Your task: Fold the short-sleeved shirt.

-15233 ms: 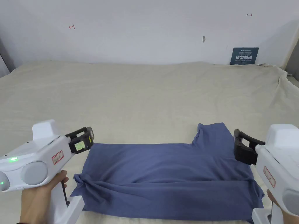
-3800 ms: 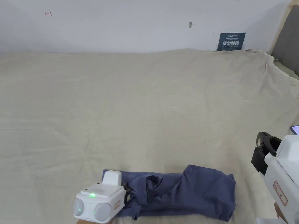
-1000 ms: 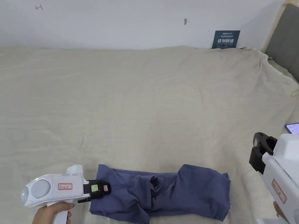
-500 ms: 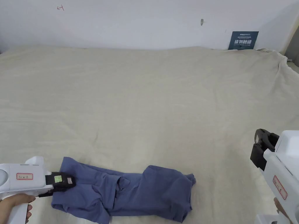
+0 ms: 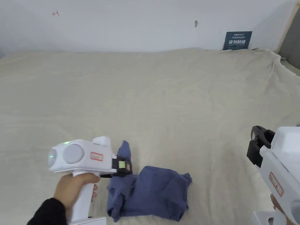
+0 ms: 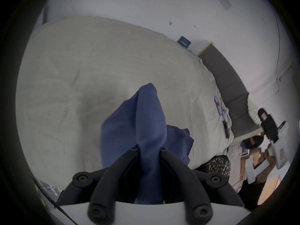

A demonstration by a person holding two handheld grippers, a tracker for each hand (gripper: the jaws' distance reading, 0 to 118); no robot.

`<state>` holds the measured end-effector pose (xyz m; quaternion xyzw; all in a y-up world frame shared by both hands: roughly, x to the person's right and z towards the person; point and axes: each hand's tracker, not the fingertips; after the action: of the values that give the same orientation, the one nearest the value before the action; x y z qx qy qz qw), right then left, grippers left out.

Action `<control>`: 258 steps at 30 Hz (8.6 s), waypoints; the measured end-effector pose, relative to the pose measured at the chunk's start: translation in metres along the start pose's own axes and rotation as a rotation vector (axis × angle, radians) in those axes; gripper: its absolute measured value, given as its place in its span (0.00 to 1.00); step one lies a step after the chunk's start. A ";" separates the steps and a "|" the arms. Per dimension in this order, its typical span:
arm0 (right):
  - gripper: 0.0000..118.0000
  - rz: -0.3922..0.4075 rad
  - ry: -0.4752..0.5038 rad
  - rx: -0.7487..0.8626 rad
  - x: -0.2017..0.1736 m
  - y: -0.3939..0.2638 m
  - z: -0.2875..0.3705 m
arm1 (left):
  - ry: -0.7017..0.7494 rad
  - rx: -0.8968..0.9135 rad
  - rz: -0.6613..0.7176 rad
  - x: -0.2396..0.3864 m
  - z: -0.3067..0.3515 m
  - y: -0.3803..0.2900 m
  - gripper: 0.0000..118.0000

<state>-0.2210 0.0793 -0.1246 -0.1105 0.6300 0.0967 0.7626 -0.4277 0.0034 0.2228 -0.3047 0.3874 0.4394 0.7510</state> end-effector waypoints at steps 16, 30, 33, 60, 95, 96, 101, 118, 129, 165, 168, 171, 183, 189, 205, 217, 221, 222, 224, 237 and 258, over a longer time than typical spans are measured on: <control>0.00 -0.010 -0.043 -0.026 0.017 -0.013 0.008 | 0.268 -0.119 -0.240 0.119 -0.153 -0.058 0.29; 0.00 -0.012 -0.057 -0.017 0.024 -0.009 0.012 | 0.054 0.112 -0.110 0.112 -0.054 -0.036 0.68; 0.00 -0.014 -0.058 -0.008 0.023 -0.006 0.013 | 0.102 0.206 -0.121 0.098 -0.027 -0.024 0.68; 0.00 -0.026 -0.099 -0.053 0.050 -0.022 0.019 | 0.435 0.299 -0.559 0.124 -0.151 -0.130 0.00; 0.00 -0.008 -0.018 0.073 0.008 0.019 0.022 | 0.251 0.772 -0.481 0.134 0.044 -0.046 0.00; 0.00 -0.006 -0.011 0.083 0.005 0.022 0.022 | 0.250 0.796 -0.470 0.129 0.052 -0.042 0.00; 0.00 0.015 0.019 0.135 -0.013 0.035 0.020 | 0.289 0.901 -0.415 0.104 0.086 -0.029 0.00; 0.00 0.043 0.071 0.183 -0.044 0.041 0.013 | 0.404 0.996 -0.253 0.040 0.122 -0.033 0.00; 0.00 0.005 0.200 0.102 -0.085 -0.005 -0.029 | 0.403 0.951 -0.278 0.029 0.116 -0.046 0.00; 0.00 0.146 0.336 -0.291 -0.144 -0.213 -0.111 | 0.026 0.155 -0.013 -0.027 -0.034 -0.079 0.72; 0.00 0.145 0.336 -0.297 -0.143 -0.211 -0.111 | -0.011 0.116 0.025 -0.035 -0.048 -0.067 0.77; 0.00 0.137 0.336 -0.304 -0.143 -0.210 -0.112 | -0.066 0.037 0.074 -0.046 -0.063 -0.053 0.77; 0.00 0.115 0.345 -0.313 -0.141 -0.208 -0.112 | -0.203 -0.096 0.139 -0.087 -0.100 -0.046 0.37; 0.00 0.058 0.369 -0.346 -0.133 -0.194 -0.115 | -0.187 -0.062 0.102 -0.076 -0.094 -0.051 0.28; 0.00 0.103 0.341 0.077 -0.101 -0.015 -0.058 | -0.066 0.078 -0.050 -0.125 0.022 0.006 0.24; 0.00 0.135 0.299 0.146 -0.114 0.024 -0.054 | 0.254 0.124 0.045 -0.284 0.131 0.053 0.24; 0.00 0.128 0.284 0.113 -0.115 0.016 -0.067 | 0.354 0.100 0.071 -0.320 0.148 0.059 0.24; 0.00 0.133 0.281 0.108 -0.117 0.014 -0.069 | 0.372 0.089 0.055 -0.331 0.149 0.061 0.24; 0.00 0.135 0.268 0.098 -0.119 0.010 -0.075 | 0.437 0.074 0.105 -0.349 0.146 0.061 0.24; 0.00 0.138 0.238 0.003 -0.123 -0.010 -0.102 | 0.603 -0.012 0.111 -0.382 0.091 0.059 0.30; 0.00 0.113 0.149 0.145 -0.066 0.058 -0.033 | 0.670 0.818 0.105 -0.174 0.253 0.050 0.84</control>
<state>-0.2814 0.1250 -0.0689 -0.0263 0.6956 0.0854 0.7129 -0.4478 0.1525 0.4950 -0.0907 0.7608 0.1679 0.6203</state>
